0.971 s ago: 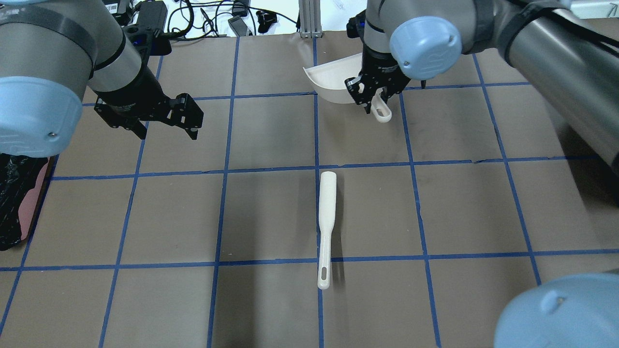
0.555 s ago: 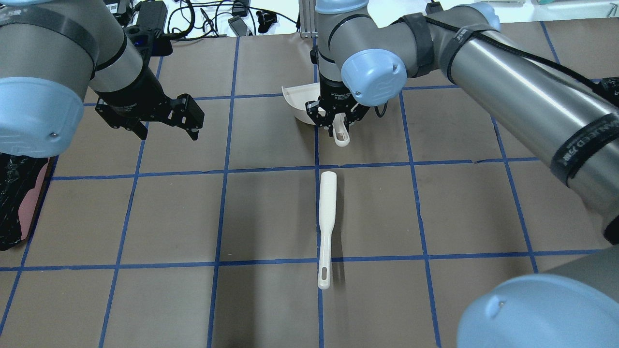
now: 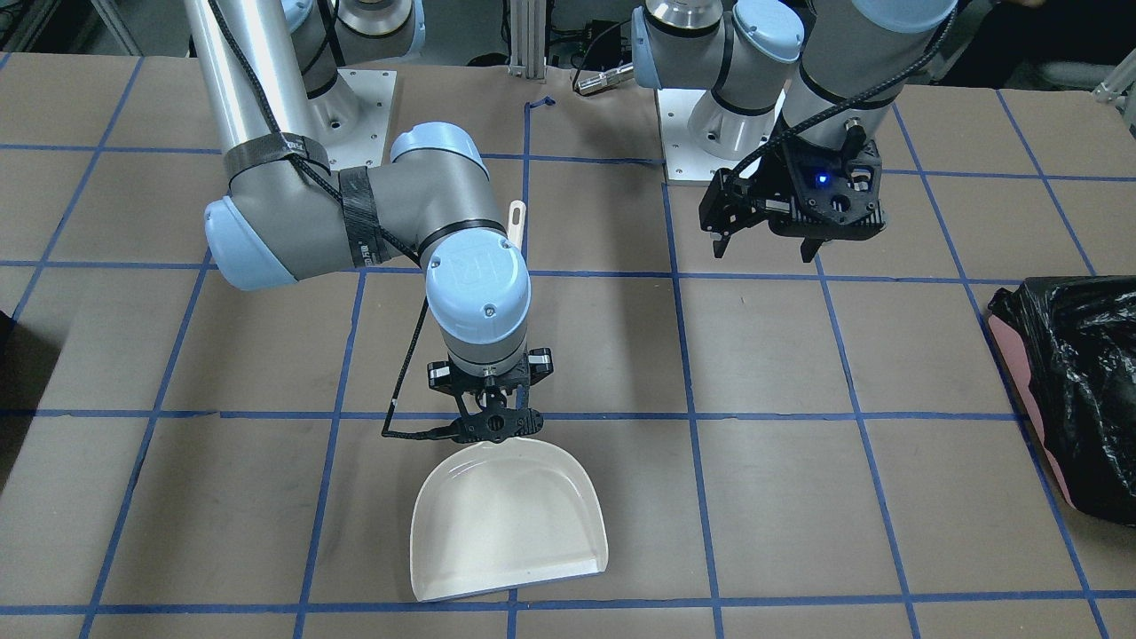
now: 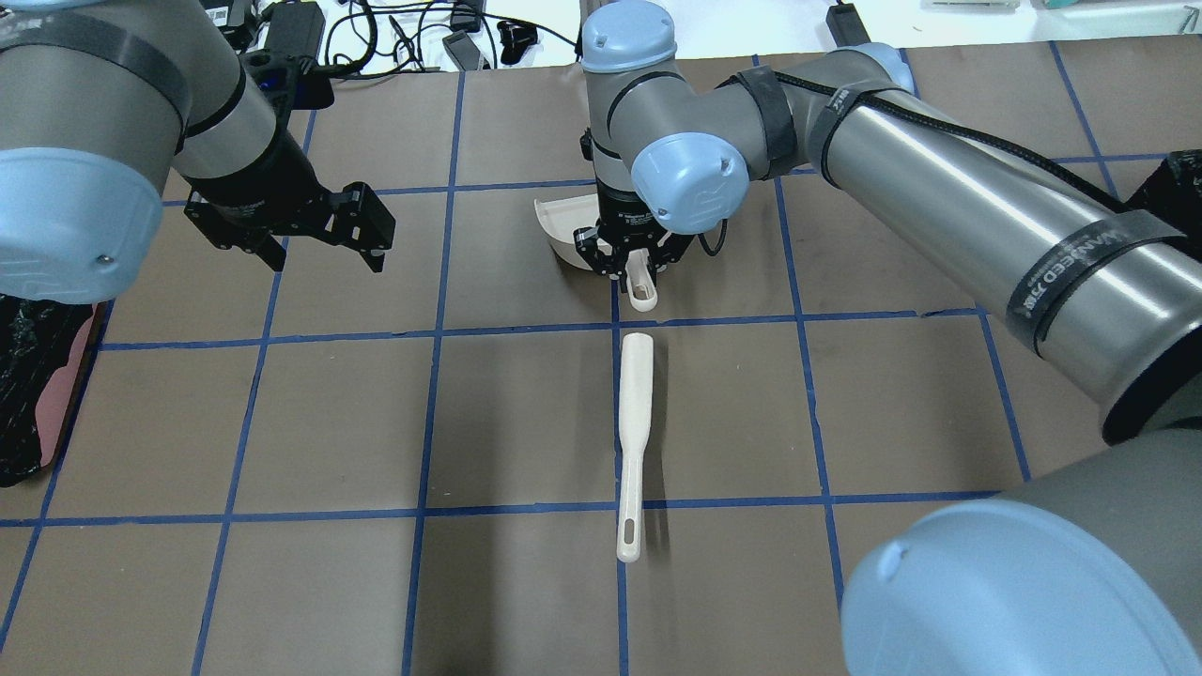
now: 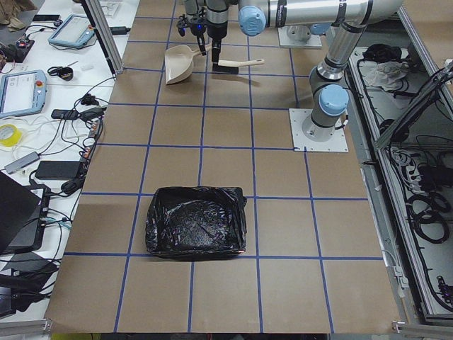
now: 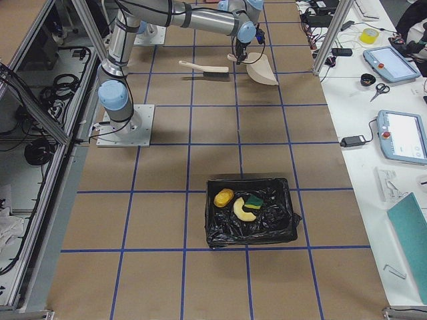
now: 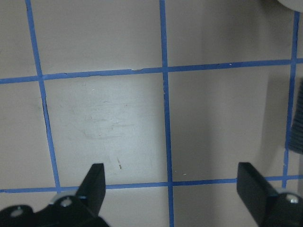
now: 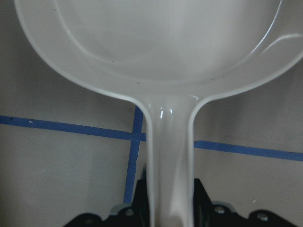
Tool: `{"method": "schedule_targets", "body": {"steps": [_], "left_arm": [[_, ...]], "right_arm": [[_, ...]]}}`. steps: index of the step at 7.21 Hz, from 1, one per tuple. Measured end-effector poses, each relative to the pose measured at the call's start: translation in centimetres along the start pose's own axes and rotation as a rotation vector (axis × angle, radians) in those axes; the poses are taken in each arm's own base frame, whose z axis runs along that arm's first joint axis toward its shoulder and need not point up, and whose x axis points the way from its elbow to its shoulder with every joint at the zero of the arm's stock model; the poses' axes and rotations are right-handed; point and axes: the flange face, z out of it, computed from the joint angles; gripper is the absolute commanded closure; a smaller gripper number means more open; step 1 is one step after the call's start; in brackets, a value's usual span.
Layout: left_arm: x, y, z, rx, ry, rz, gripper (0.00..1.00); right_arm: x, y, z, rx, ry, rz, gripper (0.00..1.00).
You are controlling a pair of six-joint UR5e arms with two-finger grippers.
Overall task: Sweep and dump trash in nearest bin
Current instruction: 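Lower the dustpan with the right gripper onto the table beyond the brush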
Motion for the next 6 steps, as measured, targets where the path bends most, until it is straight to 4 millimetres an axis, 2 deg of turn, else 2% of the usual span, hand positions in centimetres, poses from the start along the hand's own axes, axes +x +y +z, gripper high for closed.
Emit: {"method": "schedule_targets", "body": {"steps": [4, 5, 6], "left_arm": [[0.0, -0.1, 0.1, -0.003, -0.002, 0.000, 0.00], [0.0, -0.1, 0.2, -0.005, -0.002, 0.001, 0.00], [0.0, -0.1, 0.3, -0.007, -0.001, 0.002, 0.00]], "right_arm": [[-0.2, 0.2, 0.8, -0.002, -0.014, -0.004, 1.00], [-0.2, 0.2, 1.3, 0.005, -0.015, -0.004, 0.96], [-0.2, 0.3, 1.7, 0.011, -0.016, -0.005, 0.78]]}}
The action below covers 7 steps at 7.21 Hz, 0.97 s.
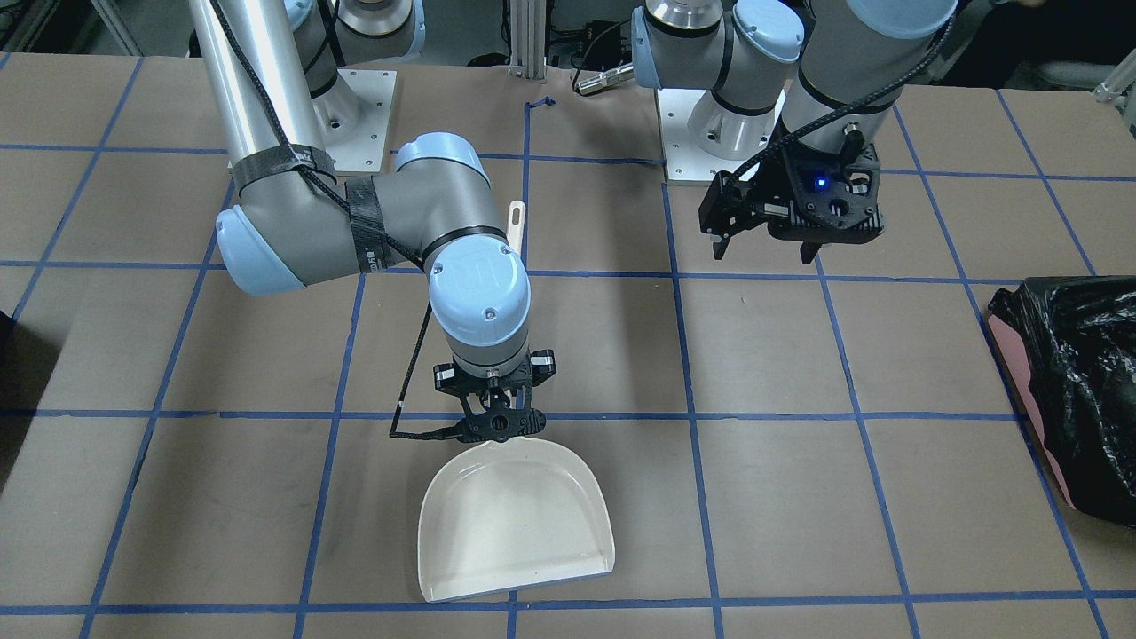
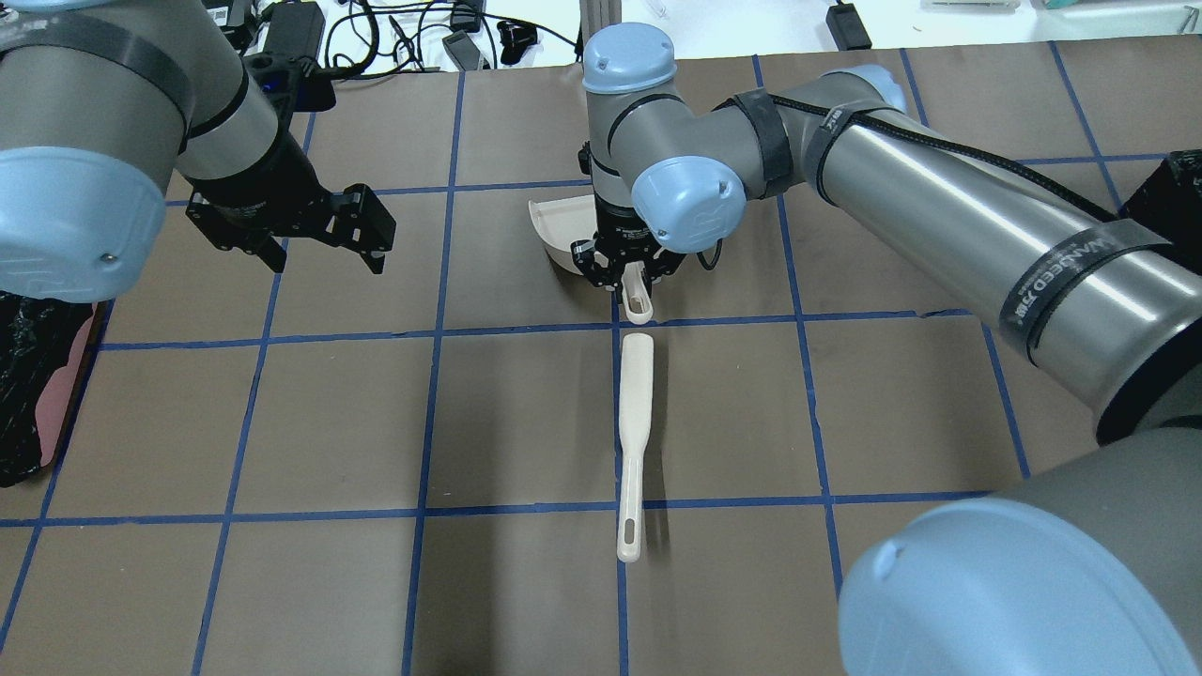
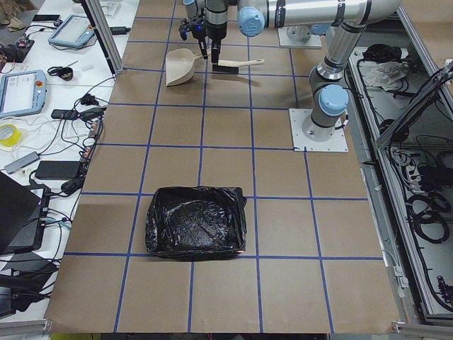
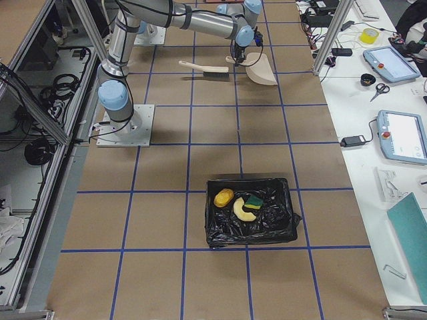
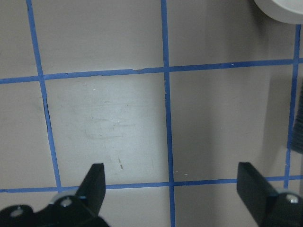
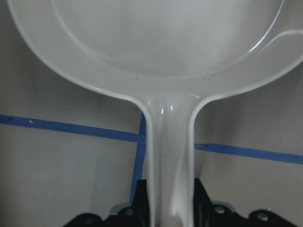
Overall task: Sweep and dump trash in nearest bin
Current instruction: 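Lower the dustpan with the right gripper onto the table beyond the brush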
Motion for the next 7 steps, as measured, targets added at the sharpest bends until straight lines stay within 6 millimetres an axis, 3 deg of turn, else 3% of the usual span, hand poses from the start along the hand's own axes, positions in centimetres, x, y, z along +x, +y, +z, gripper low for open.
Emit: {"method": "schedule_targets", "body": {"steps": [1, 3, 6, 7], "left_arm": [[0.0, 0.0, 0.0, 0.000, 0.002, 0.000, 0.00], [0.0, -0.1, 0.0, 0.001, 0.003, 0.000, 0.00], [0.0, -0.1, 0.0, 0.003, 0.008, 0.001, 0.00], [0.1, 0.0, -0.2, 0.003, 0.008, 0.001, 0.00]], "right_arm": [[0.0, 0.0, 0.1, 0.010, -0.002, -0.002, 0.63], [0.0, 0.0, -0.2, 0.034, -0.006, -0.001, 0.19], [-0.1, 0.0, -0.7, 0.054, -0.014, -0.001, 0.01], [-0.2, 0.1, -1.2, 0.061, -0.023, -0.001, 0.00]]}}
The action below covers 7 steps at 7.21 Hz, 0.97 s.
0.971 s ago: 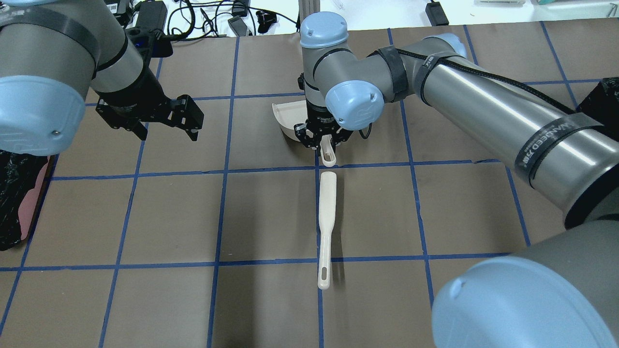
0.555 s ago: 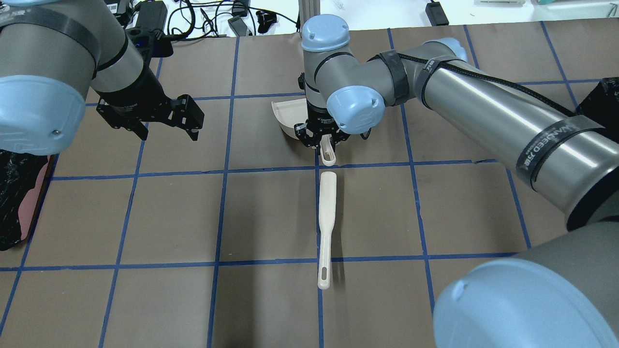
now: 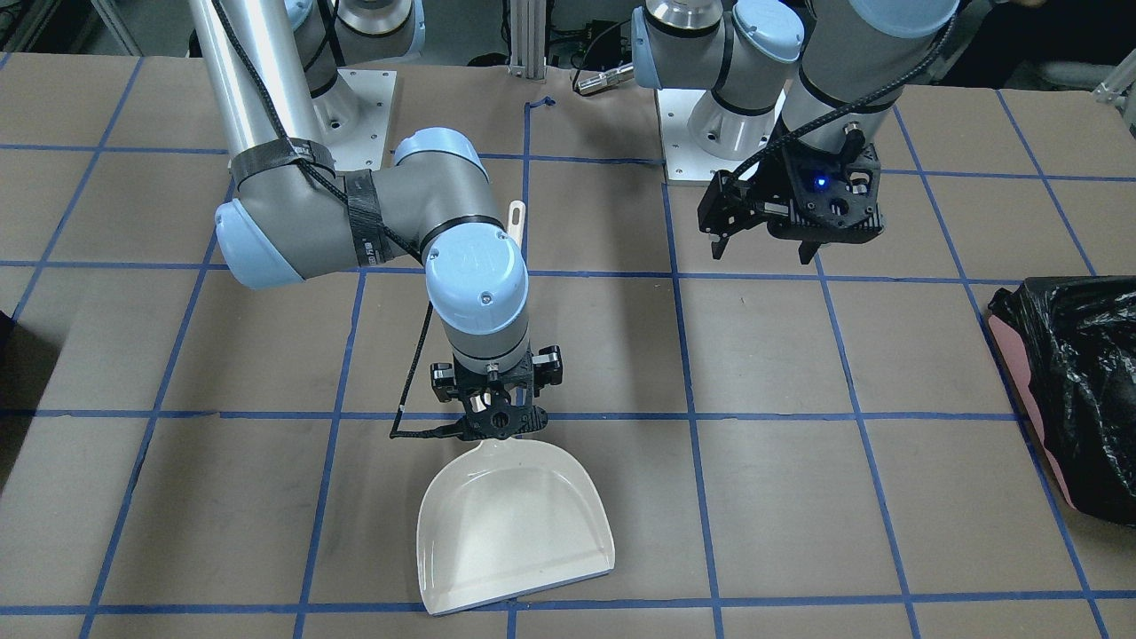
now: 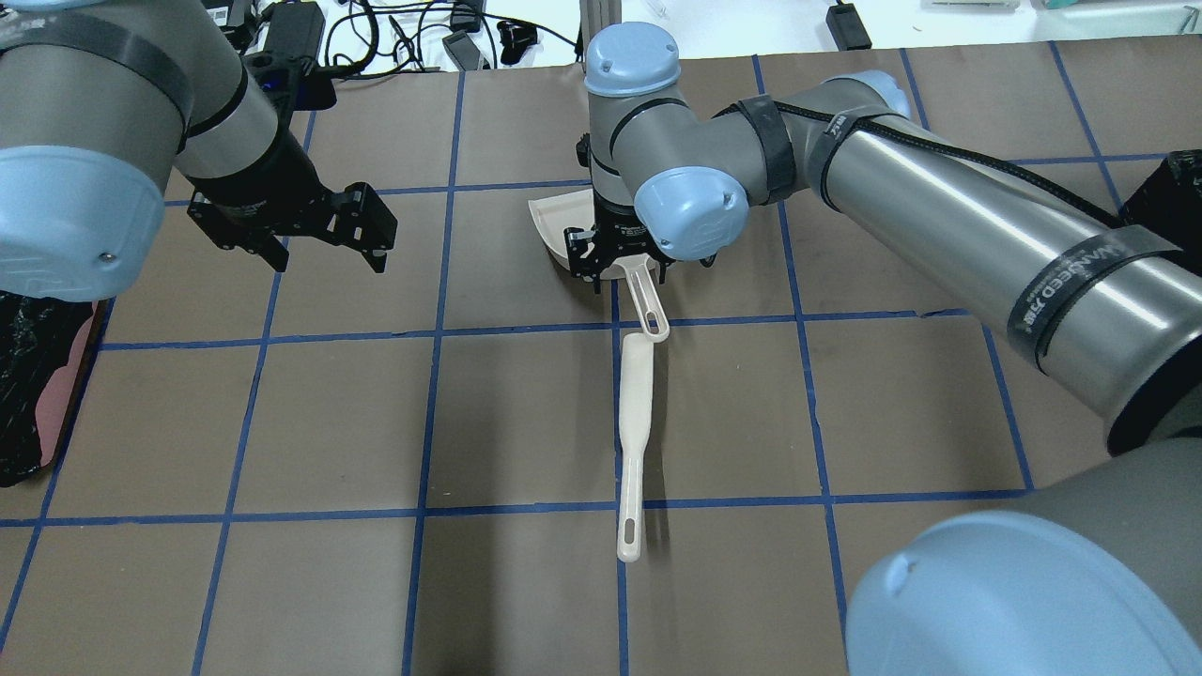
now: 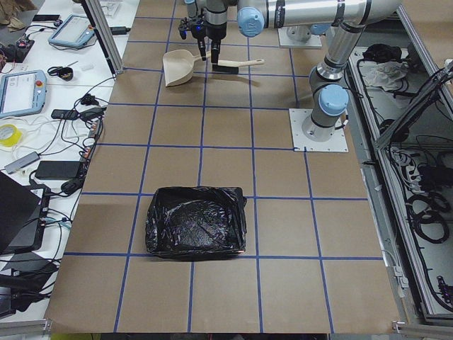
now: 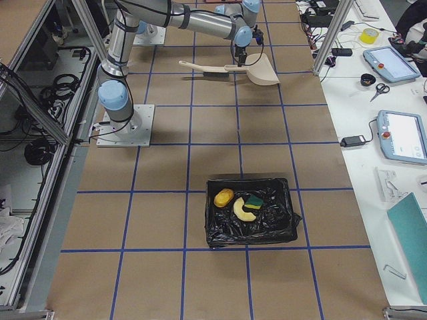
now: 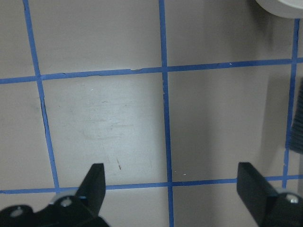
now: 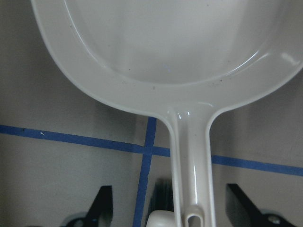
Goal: Sweep and dump trash in nearest bin
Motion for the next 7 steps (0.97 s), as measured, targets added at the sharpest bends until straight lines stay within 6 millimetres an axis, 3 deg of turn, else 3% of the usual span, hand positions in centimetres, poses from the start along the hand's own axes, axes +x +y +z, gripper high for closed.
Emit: {"method": "schedule_targets", "body": {"steps": [2, 4, 7], "left_arm": [[0.0, 0.1, -0.1, 0.000, -0.004, 0.000, 0.00], [0.0, 0.1, -0.1, 0.001, -0.005, 0.000, 0.00], [0.2, 0.2, -0.6, 0.011, 0.000, 0.003, 0.00]], "right_arm": [[0.1, 0.5, -2.5, 0.029, -0.024, -0.001, 0.00], [1.9, 0.9, -6.8, 0.095, -0.028, 0.014, 0.00], [10.5, 2.1, -15.4, 0.158, 0.017, 0.038, 0.00]]}}
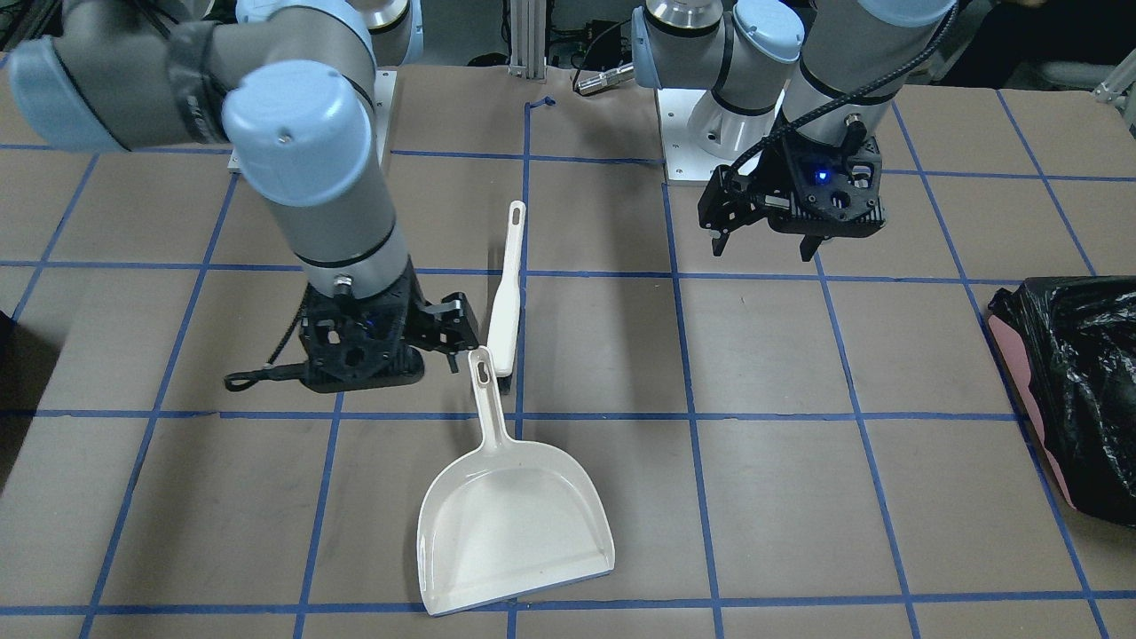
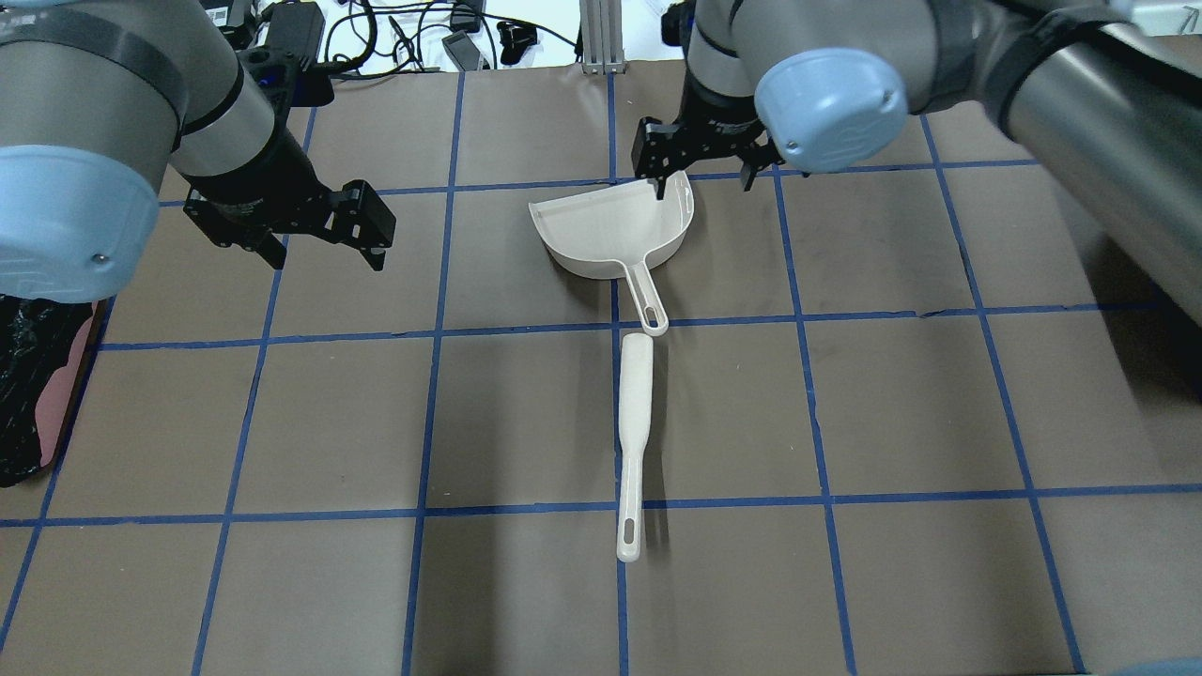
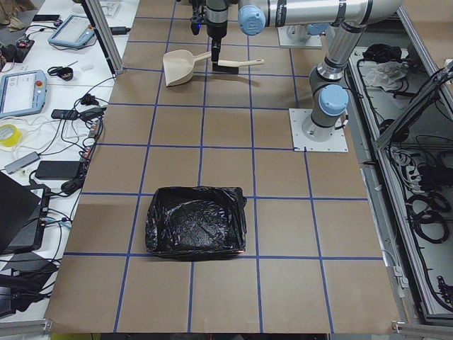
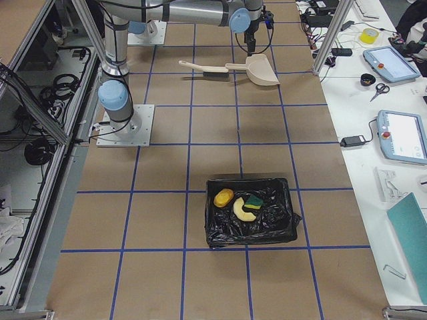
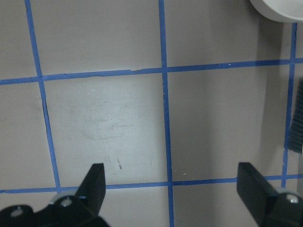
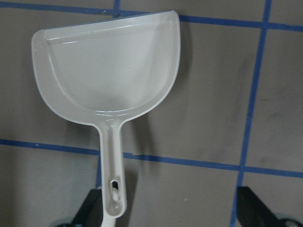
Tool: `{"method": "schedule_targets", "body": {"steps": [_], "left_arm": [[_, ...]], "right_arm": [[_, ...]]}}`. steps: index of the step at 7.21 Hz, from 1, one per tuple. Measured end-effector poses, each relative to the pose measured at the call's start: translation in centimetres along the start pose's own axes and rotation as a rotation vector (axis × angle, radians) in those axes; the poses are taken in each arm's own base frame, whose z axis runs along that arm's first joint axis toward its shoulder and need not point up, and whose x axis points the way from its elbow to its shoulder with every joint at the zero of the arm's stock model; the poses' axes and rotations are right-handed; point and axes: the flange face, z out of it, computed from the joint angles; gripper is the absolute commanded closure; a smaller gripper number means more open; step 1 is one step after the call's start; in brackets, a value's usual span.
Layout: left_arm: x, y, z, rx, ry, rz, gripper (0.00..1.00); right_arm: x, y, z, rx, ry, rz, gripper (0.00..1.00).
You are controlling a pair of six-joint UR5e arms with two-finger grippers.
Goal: Sweep and dump trash in nearest bin
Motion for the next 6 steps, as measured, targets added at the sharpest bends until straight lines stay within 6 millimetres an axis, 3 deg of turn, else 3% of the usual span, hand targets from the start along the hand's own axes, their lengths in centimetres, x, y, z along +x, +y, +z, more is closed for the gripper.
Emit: {"method": "schedule_targets", "body": {"steps": [1, 3, 6], "left_arm": [[0.2, 0.1, -0.2, 0.003, 0.002, 0.003, 0.00], [0.5, 0.3, -0.6, 0.011, 0.010, 0.007, 0.00], [0.4, 0.6, -0.9, 0.015, 0.006, 0.006, 0.00]], "right_arm": [[2.4, 1.1, -2.9, 0.001, 0.054, 0.004, 0.00], [5.2, 4.3, -7.1, -0.037, 0.126, 0.021, 0.02], [9.1, 6.1, -8.7, -0.092, 0.131, 0.022, 0.07]]}}
